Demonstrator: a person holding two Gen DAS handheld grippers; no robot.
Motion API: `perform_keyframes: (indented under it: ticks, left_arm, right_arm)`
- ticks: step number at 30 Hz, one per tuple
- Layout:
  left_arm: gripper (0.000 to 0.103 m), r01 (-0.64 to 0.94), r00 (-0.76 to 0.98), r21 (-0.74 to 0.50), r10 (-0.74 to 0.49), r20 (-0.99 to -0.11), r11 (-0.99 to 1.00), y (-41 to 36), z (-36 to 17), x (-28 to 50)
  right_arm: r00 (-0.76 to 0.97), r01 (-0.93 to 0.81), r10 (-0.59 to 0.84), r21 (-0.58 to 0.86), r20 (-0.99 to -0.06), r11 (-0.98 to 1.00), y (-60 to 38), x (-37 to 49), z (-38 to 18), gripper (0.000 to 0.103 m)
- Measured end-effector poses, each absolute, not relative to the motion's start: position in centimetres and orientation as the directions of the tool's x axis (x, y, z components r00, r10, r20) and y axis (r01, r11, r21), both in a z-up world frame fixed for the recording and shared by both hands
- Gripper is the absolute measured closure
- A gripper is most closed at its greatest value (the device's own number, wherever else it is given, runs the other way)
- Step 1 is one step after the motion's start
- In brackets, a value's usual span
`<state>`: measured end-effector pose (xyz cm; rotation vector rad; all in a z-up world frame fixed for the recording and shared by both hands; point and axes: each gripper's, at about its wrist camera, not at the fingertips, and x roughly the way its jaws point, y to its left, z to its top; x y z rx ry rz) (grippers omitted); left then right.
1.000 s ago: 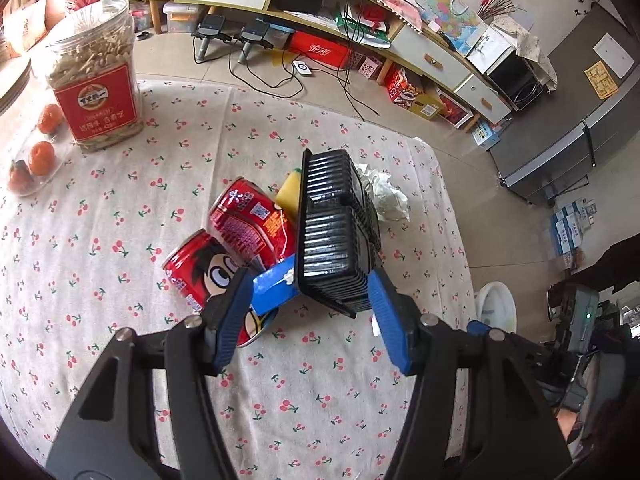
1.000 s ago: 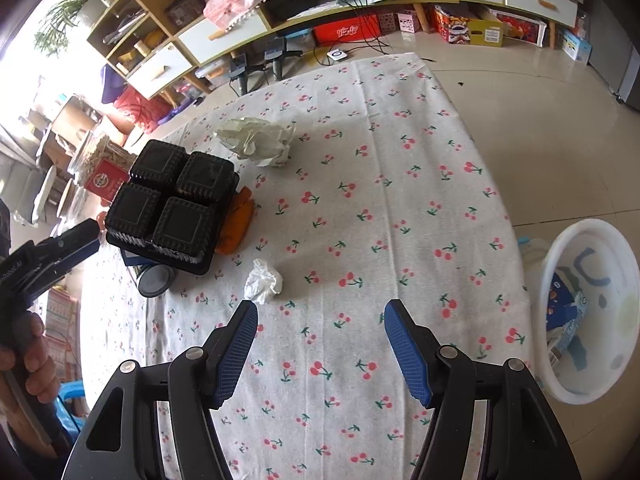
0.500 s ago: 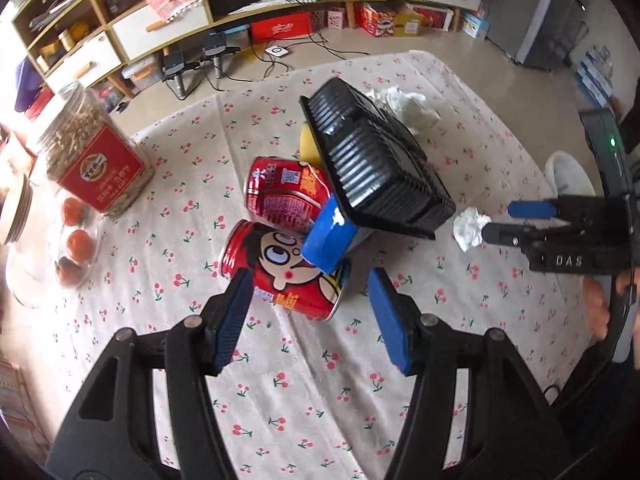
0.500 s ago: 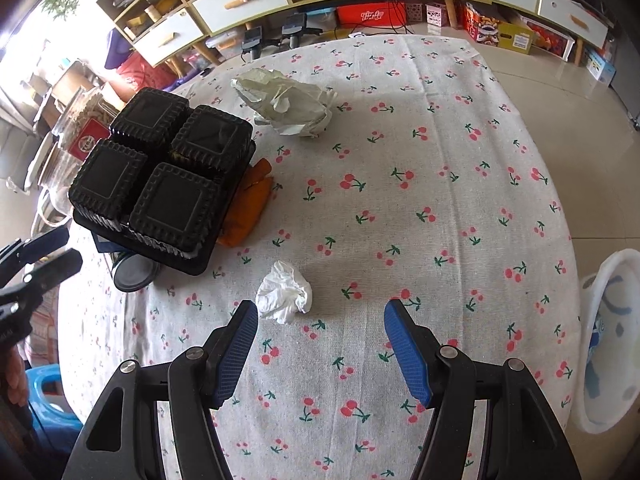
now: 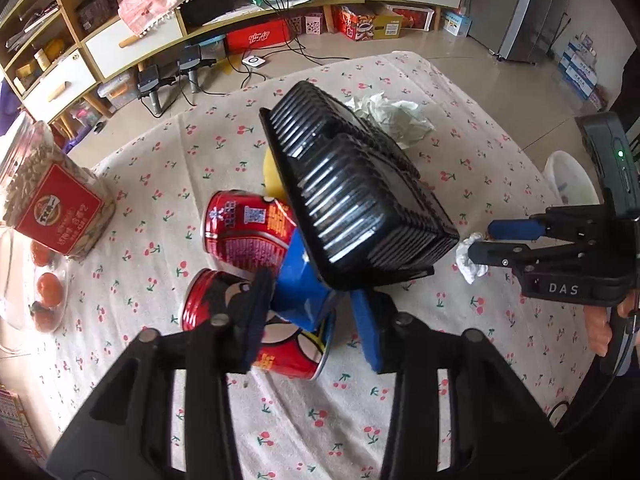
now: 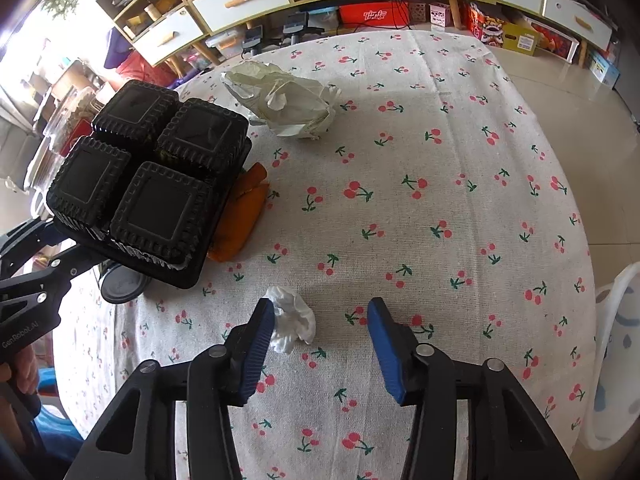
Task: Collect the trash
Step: 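Grasp the blue box with the left tool while the right tool grasps a crumpled tissue, then carry both items to the bucket and release them inside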
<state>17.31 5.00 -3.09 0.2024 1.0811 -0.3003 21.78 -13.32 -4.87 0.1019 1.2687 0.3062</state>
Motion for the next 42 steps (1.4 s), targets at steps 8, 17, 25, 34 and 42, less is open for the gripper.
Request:
perform_keyframes:
  ticks: [8,17,25,34,42]
  left_arm:
    - [0.076,0.361,0.487,0.023,-0.167,-0.857,0.932,3.0,-1.4,16.0]
    - [0.078,0.292,0.503,-0.044,-0.193,-0.842,0.955,3.9,0.5,14.3]
    - [0.078,0.225,0.551,-0.178,-0.276,-0.787,0.958,6.9,3.7,11.8]
    - [0.078,0.291,0.592,-0.296,-0.414,-0.691,0.91,6.1,6.9,9.6]
    - [0.078,0.392,0.543,-0.314,-0.493,-0.68,0.865,0.9,7.0,8.8]
  right_arm:
    - [0.248,-0.192,0.291,0.247,-0.924,0.95,-13.0,21.7,-4.5,0.096]
    - [0.274,-0.172,0.32,0.281,-0.907,0.944,-14.6,20.7,-2.6,0.098]
    - [0.313,-0.17,0.337,0.297,-0.888,0.94,-16.2,18.5,-0.3,0.098]
    - [0.37,-0.111,0.334,0.316,-0.867,0.942,-20.1,17.0,2.3,0.098]
    - [0.471,0.005,0.314,0.359,-0.824,0.934,-27.8,14.6,5.6,0.098]
